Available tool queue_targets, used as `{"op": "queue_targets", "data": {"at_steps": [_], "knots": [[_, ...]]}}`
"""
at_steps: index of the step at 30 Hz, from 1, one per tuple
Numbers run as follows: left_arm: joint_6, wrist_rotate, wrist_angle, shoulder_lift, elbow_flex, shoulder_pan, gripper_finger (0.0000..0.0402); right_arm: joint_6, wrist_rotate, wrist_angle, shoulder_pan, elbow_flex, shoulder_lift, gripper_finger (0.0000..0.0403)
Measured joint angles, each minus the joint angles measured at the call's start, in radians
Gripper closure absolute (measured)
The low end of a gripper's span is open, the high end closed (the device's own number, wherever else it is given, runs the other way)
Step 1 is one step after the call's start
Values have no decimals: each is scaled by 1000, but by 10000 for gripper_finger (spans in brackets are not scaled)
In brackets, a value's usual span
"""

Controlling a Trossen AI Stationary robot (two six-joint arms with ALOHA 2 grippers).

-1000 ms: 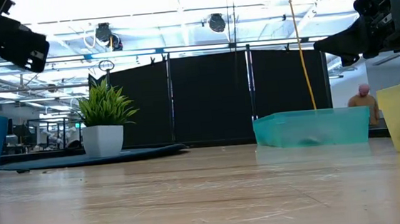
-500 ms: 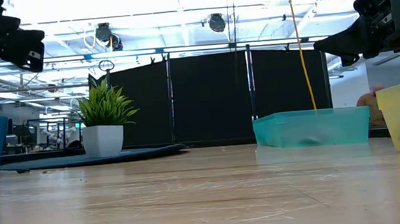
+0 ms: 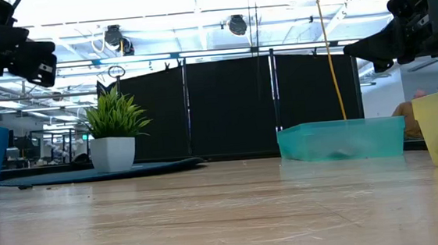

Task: Pick and place Granola Bars by type
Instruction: Return to Home Position

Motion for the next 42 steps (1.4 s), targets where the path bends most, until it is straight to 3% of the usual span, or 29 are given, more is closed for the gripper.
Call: {"op": "queue_targets", "data": {"at_steps": [42], "knots": [[12, -4, 43, 1, -2, 21, 243, 0, 0, 0, 0, 0, 0, 399]]}}
